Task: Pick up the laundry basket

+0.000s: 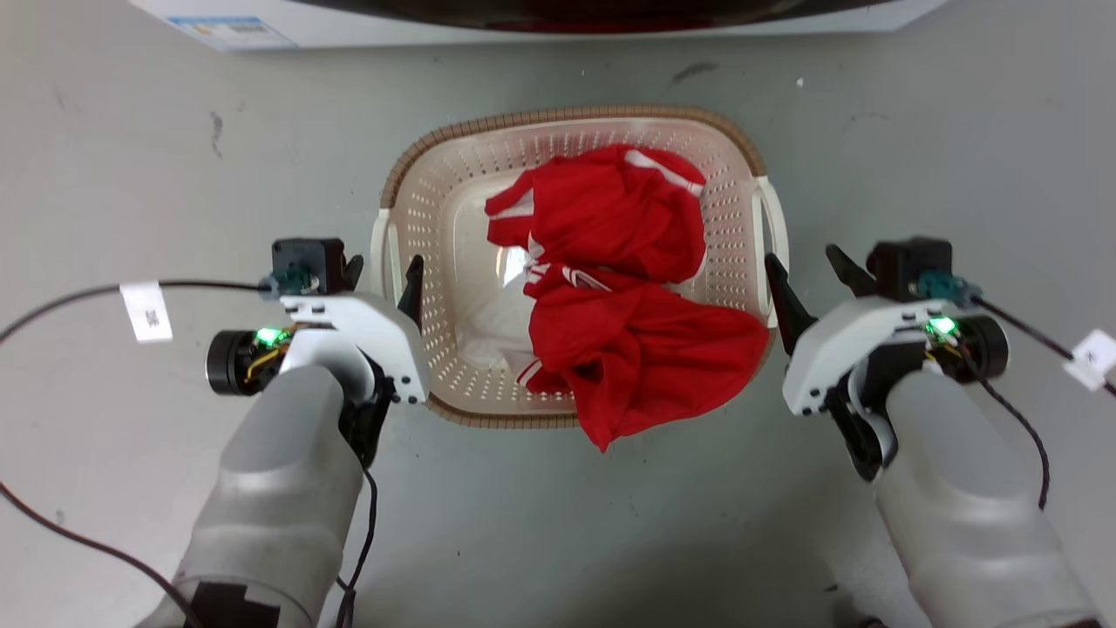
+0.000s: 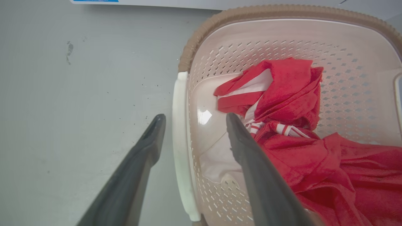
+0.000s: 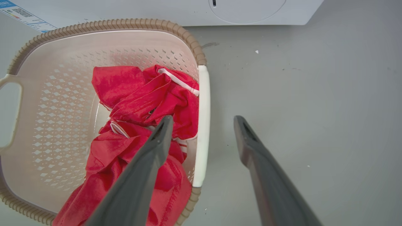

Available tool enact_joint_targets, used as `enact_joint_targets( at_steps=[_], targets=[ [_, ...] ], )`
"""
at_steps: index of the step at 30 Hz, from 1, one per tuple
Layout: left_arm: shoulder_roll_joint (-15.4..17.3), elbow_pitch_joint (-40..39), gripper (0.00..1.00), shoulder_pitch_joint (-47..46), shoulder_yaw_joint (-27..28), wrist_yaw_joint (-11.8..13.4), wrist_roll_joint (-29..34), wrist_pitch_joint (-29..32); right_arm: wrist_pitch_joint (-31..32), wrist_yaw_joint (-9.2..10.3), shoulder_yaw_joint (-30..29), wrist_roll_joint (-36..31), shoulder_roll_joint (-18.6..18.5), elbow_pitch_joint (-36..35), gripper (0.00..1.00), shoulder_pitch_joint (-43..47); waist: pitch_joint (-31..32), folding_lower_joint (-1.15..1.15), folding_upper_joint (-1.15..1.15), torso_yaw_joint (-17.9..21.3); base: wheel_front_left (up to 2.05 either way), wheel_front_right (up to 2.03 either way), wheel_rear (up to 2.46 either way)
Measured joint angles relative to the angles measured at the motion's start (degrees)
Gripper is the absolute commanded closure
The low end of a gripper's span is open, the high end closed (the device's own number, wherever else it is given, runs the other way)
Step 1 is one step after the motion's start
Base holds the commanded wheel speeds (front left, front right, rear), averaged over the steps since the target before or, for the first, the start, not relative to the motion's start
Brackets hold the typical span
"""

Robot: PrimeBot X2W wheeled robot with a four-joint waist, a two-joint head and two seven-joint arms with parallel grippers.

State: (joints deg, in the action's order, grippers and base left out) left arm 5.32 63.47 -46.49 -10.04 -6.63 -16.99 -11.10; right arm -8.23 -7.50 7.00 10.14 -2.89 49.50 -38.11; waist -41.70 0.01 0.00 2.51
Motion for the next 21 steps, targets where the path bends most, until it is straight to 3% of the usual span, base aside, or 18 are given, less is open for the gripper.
enact_joint_targets(
  at_steps=[10, 20, 21],
  targets=[
    [0.7, 6.9, 0.0, -7.5, -1.7, -0.8, -1.9, 5.8, 2.0, -0.01, 5.1, 2.1, 0.0, 10.7, 0.0, -10.3, -5.3, 0.0, 0.0, -0.2, 0.0, 0.0, 0.0],
    [1.2, 8.1, 0.0, -11.3, -3.9, -0.9, -4.4, 7.6, 2.5, -0.01, 7.2, 3.5, 0.0, 18.2, 0.0, -17.1, -8.0, 0.0, 0.0, -0.3, 0.0, 0.0, 0.0],
    [1.1, 8.2, 0.54, -11.5, -4.2, -0.9, -4.9, 8.2, 2.6, -0.01, 7.4, 3.6, 0.0, 18.8, 0.25, -17.4, -8.0, 0.0, 0.0, -0.3, 0.0, 0.0, 0.0]
  ],
)
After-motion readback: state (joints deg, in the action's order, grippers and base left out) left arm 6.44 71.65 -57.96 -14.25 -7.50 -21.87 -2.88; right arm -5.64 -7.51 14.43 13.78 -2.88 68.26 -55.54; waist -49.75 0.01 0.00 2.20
